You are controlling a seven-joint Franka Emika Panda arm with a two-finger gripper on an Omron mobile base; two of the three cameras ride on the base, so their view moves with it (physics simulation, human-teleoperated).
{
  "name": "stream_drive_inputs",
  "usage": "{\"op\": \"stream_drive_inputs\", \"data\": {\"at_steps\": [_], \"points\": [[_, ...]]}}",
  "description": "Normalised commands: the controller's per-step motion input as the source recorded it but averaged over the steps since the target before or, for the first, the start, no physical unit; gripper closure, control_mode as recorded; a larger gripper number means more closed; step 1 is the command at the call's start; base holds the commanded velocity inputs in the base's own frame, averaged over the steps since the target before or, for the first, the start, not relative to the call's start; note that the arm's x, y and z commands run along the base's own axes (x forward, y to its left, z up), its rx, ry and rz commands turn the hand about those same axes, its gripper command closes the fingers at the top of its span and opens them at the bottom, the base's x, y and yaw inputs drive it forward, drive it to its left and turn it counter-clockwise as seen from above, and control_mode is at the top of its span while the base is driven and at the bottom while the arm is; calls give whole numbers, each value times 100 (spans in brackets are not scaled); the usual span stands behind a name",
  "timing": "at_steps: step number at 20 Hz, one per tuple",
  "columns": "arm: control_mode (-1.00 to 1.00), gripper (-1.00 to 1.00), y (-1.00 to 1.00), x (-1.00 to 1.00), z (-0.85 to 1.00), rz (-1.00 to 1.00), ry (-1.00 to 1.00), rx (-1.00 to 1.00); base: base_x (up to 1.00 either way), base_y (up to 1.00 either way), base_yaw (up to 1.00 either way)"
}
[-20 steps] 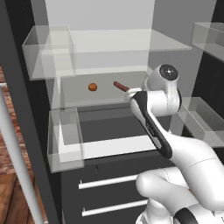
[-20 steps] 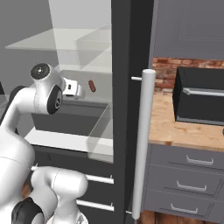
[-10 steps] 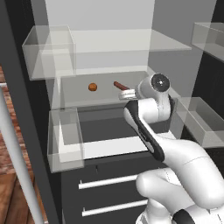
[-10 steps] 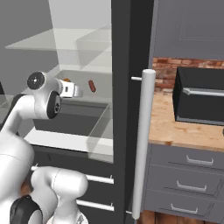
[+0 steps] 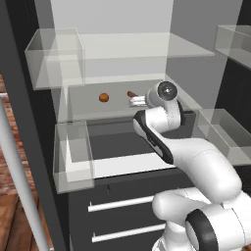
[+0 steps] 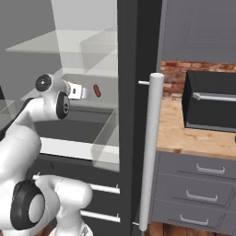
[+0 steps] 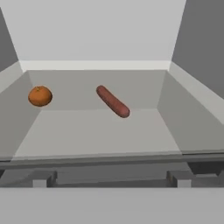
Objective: Move the tangerine and sausage from the second highest shelf to the top shelf to make space. Then, place the pitcher from the counter on the cleared second highest shelf.
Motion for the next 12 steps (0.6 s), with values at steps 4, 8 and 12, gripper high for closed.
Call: {"op": "stream_drive_inputs", "data": {"at_steps": [4,8,12], "points": [[-100,-100,0,50,-4,-2,0,0,0,0,0],[-100,-100,0,42,-17,0,0,0,0,0,0],[-100,-100,-5,37,-22,-1,0,0,0,0,0]]}}
